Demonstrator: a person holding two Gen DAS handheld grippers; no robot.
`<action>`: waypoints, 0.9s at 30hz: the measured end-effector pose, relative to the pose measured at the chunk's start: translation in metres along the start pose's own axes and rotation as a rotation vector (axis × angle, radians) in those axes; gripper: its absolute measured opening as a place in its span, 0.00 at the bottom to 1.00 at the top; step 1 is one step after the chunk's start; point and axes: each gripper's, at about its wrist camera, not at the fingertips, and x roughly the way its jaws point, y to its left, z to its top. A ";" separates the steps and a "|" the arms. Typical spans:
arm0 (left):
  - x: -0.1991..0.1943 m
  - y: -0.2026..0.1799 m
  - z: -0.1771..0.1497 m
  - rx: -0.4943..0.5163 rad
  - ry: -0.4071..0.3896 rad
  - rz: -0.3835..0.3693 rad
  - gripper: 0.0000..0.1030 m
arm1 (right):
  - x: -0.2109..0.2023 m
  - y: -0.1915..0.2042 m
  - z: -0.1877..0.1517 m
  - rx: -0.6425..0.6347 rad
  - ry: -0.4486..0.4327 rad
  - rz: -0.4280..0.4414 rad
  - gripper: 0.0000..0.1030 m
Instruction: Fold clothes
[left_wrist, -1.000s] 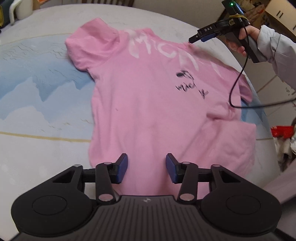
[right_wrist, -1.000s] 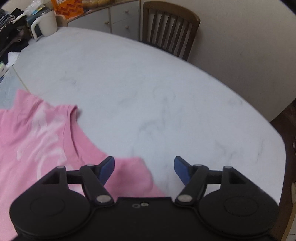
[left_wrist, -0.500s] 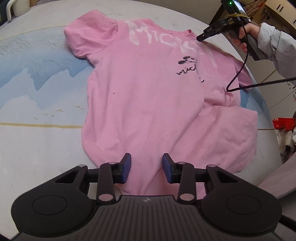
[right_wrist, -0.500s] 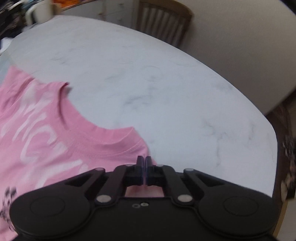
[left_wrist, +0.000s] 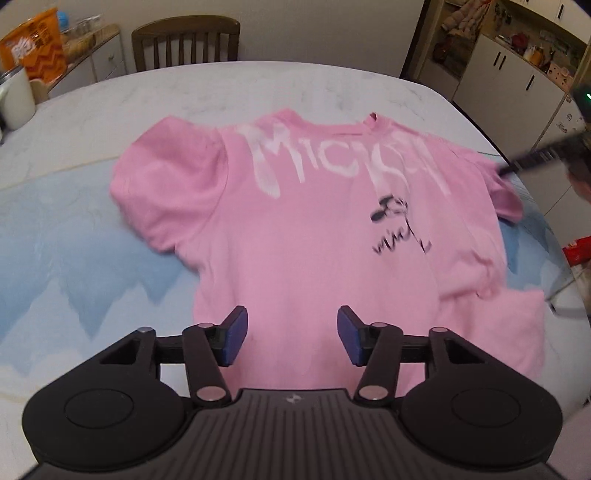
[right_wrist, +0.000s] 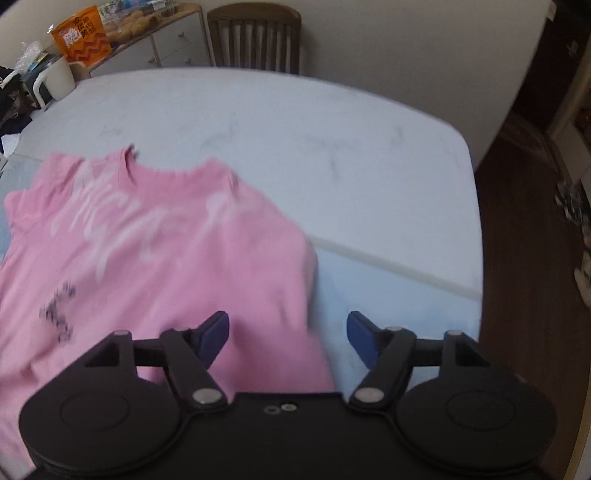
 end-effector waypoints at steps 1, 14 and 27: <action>0.002 0.000 0.006 0.011 -0.007 0.004 0.52 | 0.000 0.000 -0.010 0.017 0.015 0.000 1.00; 0.036 0.003 0.021 0.053 0.029 0.081 0.55 | 0.018 -0.024 -0.037 0.463 -0.018 0.171 1.00; 0.037 -0.004 0.020 0.070 0.031 0.115 0.55 | -0.022 0.108 -0.036 -0.308 -0.222 0.003 1.00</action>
